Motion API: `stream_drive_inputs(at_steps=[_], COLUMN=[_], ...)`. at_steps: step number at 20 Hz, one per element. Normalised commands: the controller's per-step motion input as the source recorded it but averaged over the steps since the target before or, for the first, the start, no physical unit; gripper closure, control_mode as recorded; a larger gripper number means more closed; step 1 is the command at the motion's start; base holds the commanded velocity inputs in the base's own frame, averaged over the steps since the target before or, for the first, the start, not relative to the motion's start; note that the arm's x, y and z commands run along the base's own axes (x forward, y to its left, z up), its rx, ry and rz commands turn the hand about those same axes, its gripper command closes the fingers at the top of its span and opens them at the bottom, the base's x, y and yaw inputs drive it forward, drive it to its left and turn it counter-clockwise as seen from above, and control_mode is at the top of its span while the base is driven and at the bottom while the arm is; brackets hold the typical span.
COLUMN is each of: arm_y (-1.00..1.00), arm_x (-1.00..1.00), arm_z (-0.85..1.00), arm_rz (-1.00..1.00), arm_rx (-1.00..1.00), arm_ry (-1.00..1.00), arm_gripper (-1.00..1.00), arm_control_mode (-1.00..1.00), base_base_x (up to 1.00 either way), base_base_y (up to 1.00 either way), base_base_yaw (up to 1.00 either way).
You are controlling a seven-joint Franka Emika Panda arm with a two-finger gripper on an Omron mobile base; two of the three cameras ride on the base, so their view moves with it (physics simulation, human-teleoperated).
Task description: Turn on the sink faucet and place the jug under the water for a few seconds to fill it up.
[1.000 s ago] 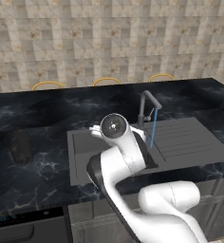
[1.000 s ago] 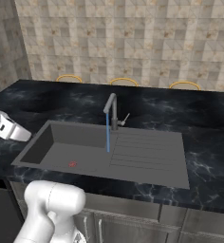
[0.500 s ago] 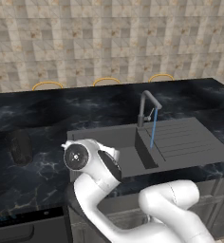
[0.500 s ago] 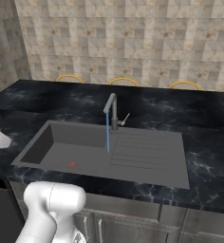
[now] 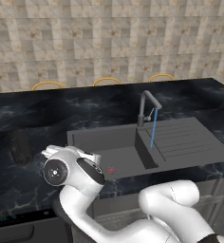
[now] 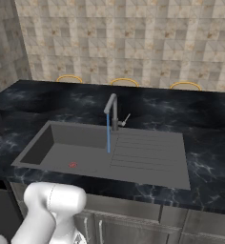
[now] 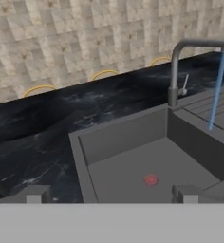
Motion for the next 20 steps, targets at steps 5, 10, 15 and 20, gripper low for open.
stream_drive_inputs(at_steps=[5, 10, 15, 20], arm_y=[0.98, 0.80, 0.74, 0.71], arm_x=[0.00, 0.00, 0.09, 0.09], arm_z=[0.00, -0.06, -0.15, -0.16], arm_rz=[0.03, 0.06, 0.16, 0.16], arm_rx=[-0.08, -0.04, 0.00, 0.00], arm_ry=[0.00, 0.00, 0.00, 0.00], arm_gripper=[-1.00, -1.00, -1.00, -1.00], arm_control_mode=[-1.00, -1.00, -1.00, -1.00], base_base_x=[0.00, 0.00, 0.00, 0.00], base_base_y=[0.00, 0.00, 0.00, 0.00], base_base_yaw=[0.00, 0.00, 0.00, 0.00])
